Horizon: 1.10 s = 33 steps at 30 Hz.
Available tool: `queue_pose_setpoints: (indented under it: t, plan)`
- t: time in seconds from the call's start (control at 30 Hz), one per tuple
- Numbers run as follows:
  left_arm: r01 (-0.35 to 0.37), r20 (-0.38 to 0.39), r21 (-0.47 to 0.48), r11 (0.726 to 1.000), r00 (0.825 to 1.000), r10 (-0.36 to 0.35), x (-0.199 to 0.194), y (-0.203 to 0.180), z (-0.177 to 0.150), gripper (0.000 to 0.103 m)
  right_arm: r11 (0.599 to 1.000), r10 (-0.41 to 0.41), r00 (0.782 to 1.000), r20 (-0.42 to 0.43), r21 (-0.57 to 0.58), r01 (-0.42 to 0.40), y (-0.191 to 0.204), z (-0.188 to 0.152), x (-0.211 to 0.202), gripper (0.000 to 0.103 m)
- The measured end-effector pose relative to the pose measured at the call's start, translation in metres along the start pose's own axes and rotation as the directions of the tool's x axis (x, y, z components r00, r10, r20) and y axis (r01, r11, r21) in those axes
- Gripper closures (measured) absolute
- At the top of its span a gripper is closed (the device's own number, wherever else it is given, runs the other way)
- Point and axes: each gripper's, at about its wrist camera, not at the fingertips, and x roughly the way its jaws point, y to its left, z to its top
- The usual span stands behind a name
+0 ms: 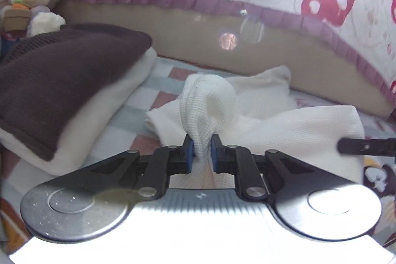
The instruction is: Fold clothes
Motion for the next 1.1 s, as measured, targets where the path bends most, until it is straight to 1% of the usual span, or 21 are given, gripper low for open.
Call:
queue_pose_setpoints:
  t: [0.03, 0.1, 0.13, 0.23, 0.33, 0.37, 0.43, 0.5, 0.57, 0.6, 0.63, 0.67, 0.7, 0.73, 0.77, 0.83, 0.93, 1.0, 1.03, 1.07, 1.1]
  plan:
    - [-0.011, -0.013, 0.006, 1.000, 1.000, 0.011, 0.008, 0.000, 0.000, 0.077, 0.997, -0.058, 0.998, -0.017, -0.042, 0.058, 0.001, 0.002, 0.008, 0.089]
    - [-0.113, -0.076, 0.079, 0.990, 0.990, 0.119, 0.035, -0.006, -0.010, 0.076, 0.978, -0.165, 0.984, -0.063, -0.140, 0.155, -0.004, -0.001, 0.030, 0.089]
    - [-0.173, -0.106, 0.125, 0.977, 0.977, 0.186, 0.045, -0.007, -0.017, 0.076, 0.967, -0.204, 0.975, -0.085, -0.173, 0.187, -0.009, -0.005, 0.040, 0.089]
    - [-0.262, -0.190, 0.187, 0.947, 0.936, 0.297, 0.067, -0.002, -0.033, 0.076, 0.956, -0.260, 0.955, -0.142, -0.174, 0.235, -0.028, -0.012, 0.062, 0.089]
    - [-0.232, -0.167, 0.097, 0.968, 0.955, 0.246, 0.051, 0.007, -0.024, 0.075, 0.956, -0.288, 0.946, -0.148, -0.096, 0.276, -0.036, -0.006, 0.063, 0.084]
    - [-0.213, -0.153, 0.069, 0.975, 0.963, 0.221, 0.044, 0.009, -0.021, 0.075, 0.950, -0.308, 0.940, -0.144, -0.095, 0.296, -0.036, -0.006, 0.059, 0.074]
    - [-0.150, -0.118, 0.024, 0.988, 0.981, 0.152, 0.033, 0.009, -0.017, 0.073, 0.934, -0.353, 0.926, -0.132, -0.106, 0.341, -0.035, -0.005, 0.051, 0.066]
    - [-0.071, -0.088, -0.013, 0.997, 0.994, 0.069, 0.027, 0.008, -0.014, 0.073, 0.900, -0.422, 0.902, -0.091, -0.165, 0.404, -0.030, -0.002, 0.043, 0.057]
    - [0.005, -0.106, -0.026, 1.000, 0.994, -0.008, 0.032, 0.004, -0.014, 0.069, 0.875, -0.464, 0.884, -0.052, -0.185, 0.448, -0.024, 0.003, 0.032, 0.057]
    - [0.034, -0.125, -0.031, 0.999, 0.991, -0.038, 0.036, 0.001, -0.015, 0.068, 0.878, -0.457, 0.889, -0.034, -0.178, 0.445, -0.021, 0.006, 0.025, 0.057]
    - [0.044, -0.165, -0.033, 0.998, 0.985, -0.048, 0.044, -0.001, -0.018, 0.063, 0.907, -0.401, 0.916, -0.027, -0.153, 0.393, -0.018, 0.006, 0.016, 0.057]
    - [0.053, -0.204, -0.036, 0.998, 0.977, -0.059, 0.052, -0.003, -0.021, 0.055, 0.936, -0.333, 0.943, -0.033, -0.135, 0.325, -0.014, 0.004, 0.010, 0.057]
    - [0.061, -0.243, -0.040, 0.997, 0.968, -0.069, 0.060, -0.006, -0.024, 0.054, 0.959, -0.262, 0.964, -0.038, -0.118, 0.256, -0.011, 0.001, 0.003, 0.057]
    - [0.067, -0.276, -0.043, 0.997, 0.958, -0.076, 0.067, -0.008, -0.027, 0.054, 0.978, -0.190, 0.981, -0.041, -0.099, 0.186, -0.007, -0.001, -0.004, 0.057]
    - [0.062, -0.279, -0.039, 0.997, 0.958, -0.071, 0.072, -0.009, -0.029, 0.054, 0.986, -0.135, 0.989, -0.053, -0.101, 0.129, -0.002, -0.004, -0.008, 0.057]
    - [0.056, -0.273, -0.011, 0.998, 0.960, -0.056, 0.076, -0.012, -0.027, 0.053, 0.975, -0.115, 0.985, -0.129, -0.207, 0.087, 0.016, -0.016, -0.003, 0.055]
    - [0.046, -0.273, -0.027, 0.999, 0.961, -0.052, 0.080, -0.011, -0.025, 0.053, 0.933, -0.176, 0.958, -0.226, -0.350, 0.089, 0.031, -0.033, 0.015, 0.054]
    - [0.029, -0.260, -0.015, 0.999, 0.965, -0.032, 0.078, -0.012, -0.026, 0.053, 0.922, -0.216, 0.943, -0.252, -0.370, 0.113, 0.029, -0.039, 0.024, 0.054]
    - [0.012, -0.251, -0.003, 1.000, 0.968, -0.012, 0.076, -0.013, -0.026, 0.052, 0.930, -0.221, 0.941, -0.257, -0.348, 0.123, 0.024, -0.039, 0.026, 0.054]
    - [-0.011, -0.243, 0.014, 1.000, 0.970, 0.014, 0.074, -0.012, -0.026, 0.044, 0.936, -0.225, 0.938, -0.263, -0.325, 0.133, 0.019, -0.040, 0.027, 0.053]
    - [-0.014, -0.249, 0.016, 1.000, 0.968, 0.018, 0.072, -0.010, -0.026, 0.041, 0.944, -0.224, 0.937, -0.269, -0.300, 0.139, 0.014, -0.040, 0.028, 0.051]
